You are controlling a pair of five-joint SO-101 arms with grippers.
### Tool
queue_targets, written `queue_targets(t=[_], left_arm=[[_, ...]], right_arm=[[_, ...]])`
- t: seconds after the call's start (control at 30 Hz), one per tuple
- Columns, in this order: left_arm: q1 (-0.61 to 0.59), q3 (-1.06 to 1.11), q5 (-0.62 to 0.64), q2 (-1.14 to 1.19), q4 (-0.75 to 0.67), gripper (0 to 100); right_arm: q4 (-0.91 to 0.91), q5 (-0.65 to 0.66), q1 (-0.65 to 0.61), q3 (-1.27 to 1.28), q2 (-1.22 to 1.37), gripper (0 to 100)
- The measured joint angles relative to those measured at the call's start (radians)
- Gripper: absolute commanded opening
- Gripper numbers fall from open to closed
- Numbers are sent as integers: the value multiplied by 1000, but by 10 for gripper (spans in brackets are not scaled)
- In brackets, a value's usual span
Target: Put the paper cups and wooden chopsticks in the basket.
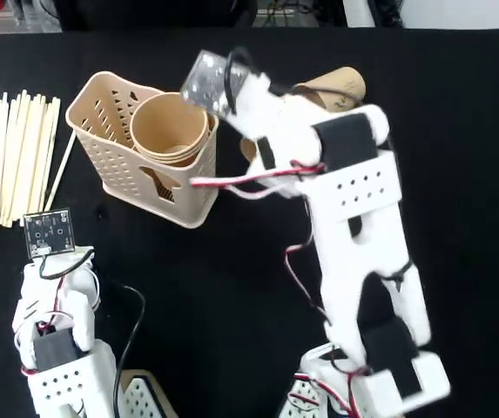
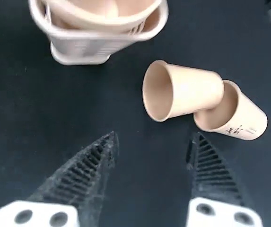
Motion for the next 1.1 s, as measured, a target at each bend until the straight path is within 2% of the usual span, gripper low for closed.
queue_targets(t=[0.27,0.5,0.63,1.1], left_arm=[[0,0,0,0,0,55],[0,0,0,0,0,55],[0,0,0,0,0,55],[0,0,0,0,0,55]], right_arm=[[-229,41,43,370,-109,248],[-460,103,123,643,-118,248],[-609,106,124,783,-118,245],[-1163,106,146,1065,-118,244]])
